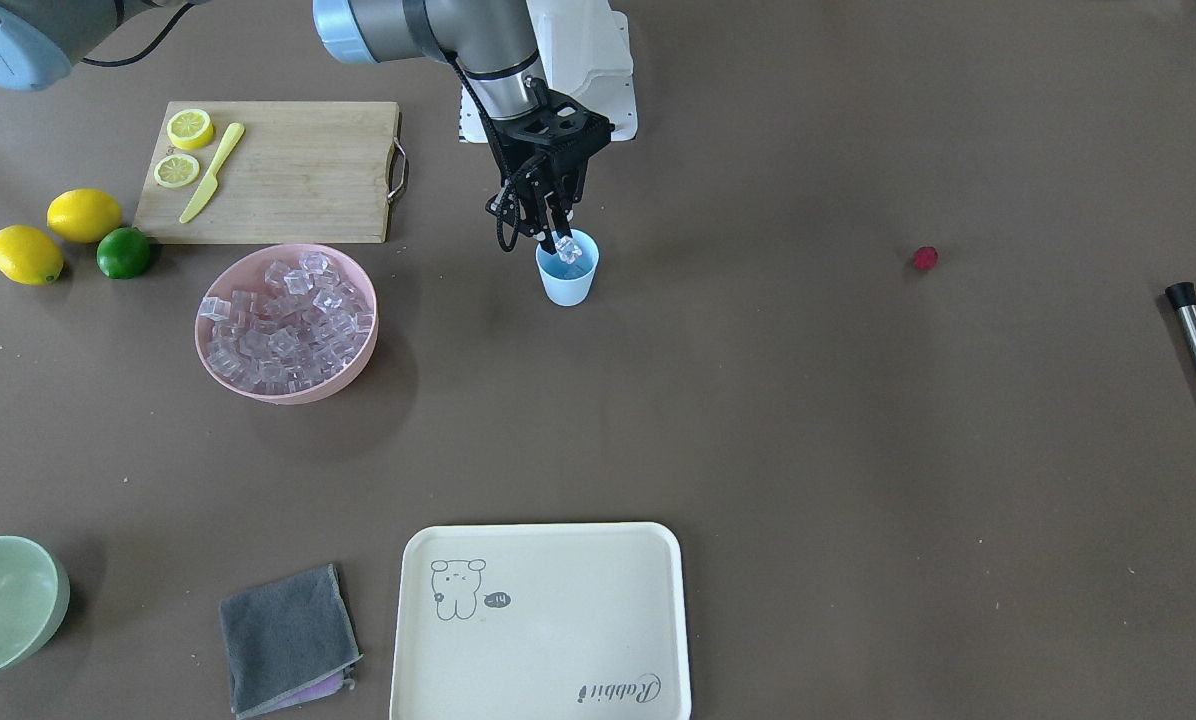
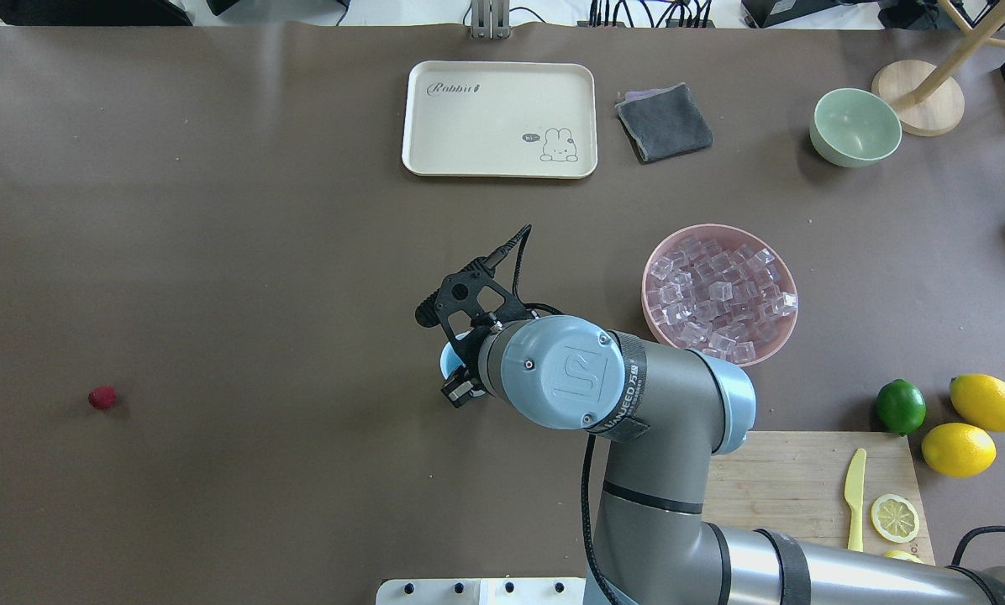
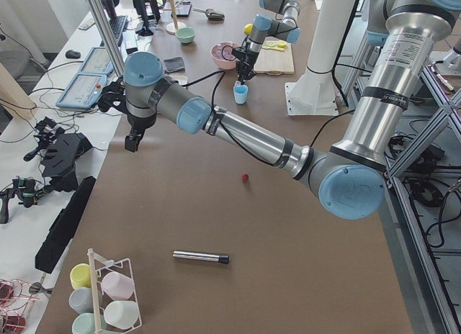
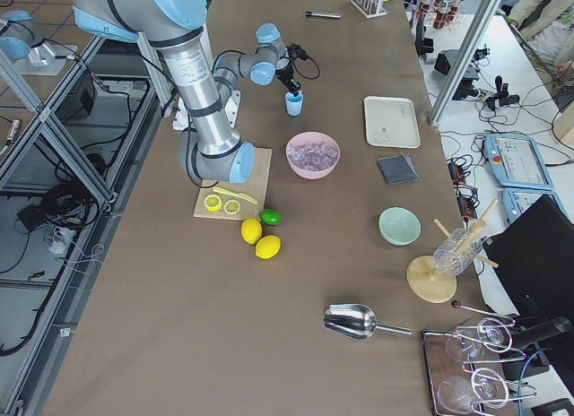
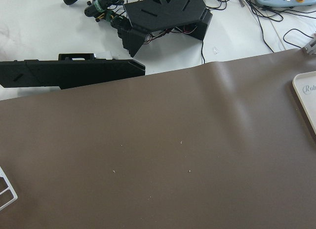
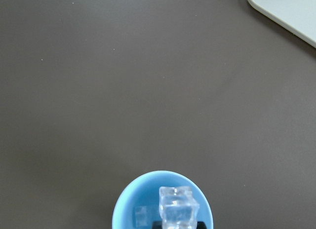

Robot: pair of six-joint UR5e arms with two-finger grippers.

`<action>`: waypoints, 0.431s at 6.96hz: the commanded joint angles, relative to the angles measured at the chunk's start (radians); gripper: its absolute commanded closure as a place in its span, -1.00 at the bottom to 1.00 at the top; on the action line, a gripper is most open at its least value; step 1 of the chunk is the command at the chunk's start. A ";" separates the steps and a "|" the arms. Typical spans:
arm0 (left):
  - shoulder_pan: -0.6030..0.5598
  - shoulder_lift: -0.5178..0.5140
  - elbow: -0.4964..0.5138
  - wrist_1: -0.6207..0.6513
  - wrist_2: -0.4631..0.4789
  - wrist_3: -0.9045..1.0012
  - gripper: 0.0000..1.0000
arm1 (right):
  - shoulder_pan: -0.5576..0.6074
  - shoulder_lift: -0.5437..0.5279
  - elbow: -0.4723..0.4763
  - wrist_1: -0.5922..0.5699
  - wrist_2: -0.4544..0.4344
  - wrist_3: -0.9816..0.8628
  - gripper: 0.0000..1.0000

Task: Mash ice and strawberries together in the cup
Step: 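Lower the right gripper into the cup and release the ice cube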

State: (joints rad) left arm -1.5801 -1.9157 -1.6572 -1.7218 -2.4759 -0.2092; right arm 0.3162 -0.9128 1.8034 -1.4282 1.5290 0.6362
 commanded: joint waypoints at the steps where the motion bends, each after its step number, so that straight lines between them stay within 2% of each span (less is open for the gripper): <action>1: 0.000 0.000 0.004 -0.001 0.000 0.001 -0.97 | -0.005 0.002 -0.001 0.000 -0.001 -0.001 -0.34; 2: 0.000 0.000 0.002 -0.001 0.000 0.001 -0.97 | -0.003 0.000 0.001 0.000 -0.001 -0.001 -0.85; 3: 0.002 -0.002 0.001 -0.001 0.000 -0.001 -0.97 | 0.003 0.003 0.008 0.000 0.003 -0.004 -0.97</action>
State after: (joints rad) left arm -1.5794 -1.9164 -1.6552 -1.7225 -2.4758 -0.2089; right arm 0.3143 -0.9115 1.8054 -1.4281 1.5289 0.6344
